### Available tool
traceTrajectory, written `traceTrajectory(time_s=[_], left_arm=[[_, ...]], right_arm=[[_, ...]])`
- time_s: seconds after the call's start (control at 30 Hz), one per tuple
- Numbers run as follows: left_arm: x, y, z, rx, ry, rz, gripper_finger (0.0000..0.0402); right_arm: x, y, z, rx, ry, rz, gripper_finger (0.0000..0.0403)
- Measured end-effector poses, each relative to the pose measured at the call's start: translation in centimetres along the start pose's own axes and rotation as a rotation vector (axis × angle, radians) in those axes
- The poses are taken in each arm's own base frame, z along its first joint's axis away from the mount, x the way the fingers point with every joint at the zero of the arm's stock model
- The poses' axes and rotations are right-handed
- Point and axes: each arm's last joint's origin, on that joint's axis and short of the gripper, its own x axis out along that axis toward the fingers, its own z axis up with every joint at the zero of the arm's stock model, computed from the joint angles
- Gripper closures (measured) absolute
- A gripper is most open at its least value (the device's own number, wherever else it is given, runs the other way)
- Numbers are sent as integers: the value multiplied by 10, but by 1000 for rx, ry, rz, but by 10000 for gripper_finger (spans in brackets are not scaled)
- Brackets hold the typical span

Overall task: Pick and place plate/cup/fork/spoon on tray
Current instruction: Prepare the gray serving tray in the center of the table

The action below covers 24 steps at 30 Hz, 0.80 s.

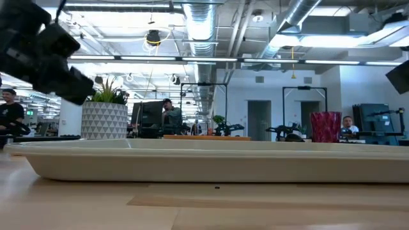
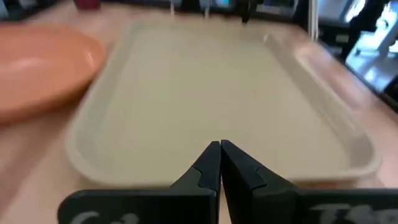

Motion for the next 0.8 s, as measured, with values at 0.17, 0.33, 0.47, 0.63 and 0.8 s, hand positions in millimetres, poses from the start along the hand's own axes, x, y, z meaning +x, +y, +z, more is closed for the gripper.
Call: traceTrajectory(time_s=[0.17,0.33,0.47,0.63,0.8], left_arm=[[6,2,-4,-38,101,71,401],[13,5,-6,-73,187,172,401],[19,5,-2,-75,234,220,401],[28,7,-1,-72,295,301,401],[34,7,-1,-78,339,343,401]], right_arm=[[6,6,1,2,5,17,391],[7,11,4,-8,-23,66,391],[6,13,5,-14,-51,86,391],[6,16,6,-19,-68,111,391],[6,16,5,-26,-67,108,391]])
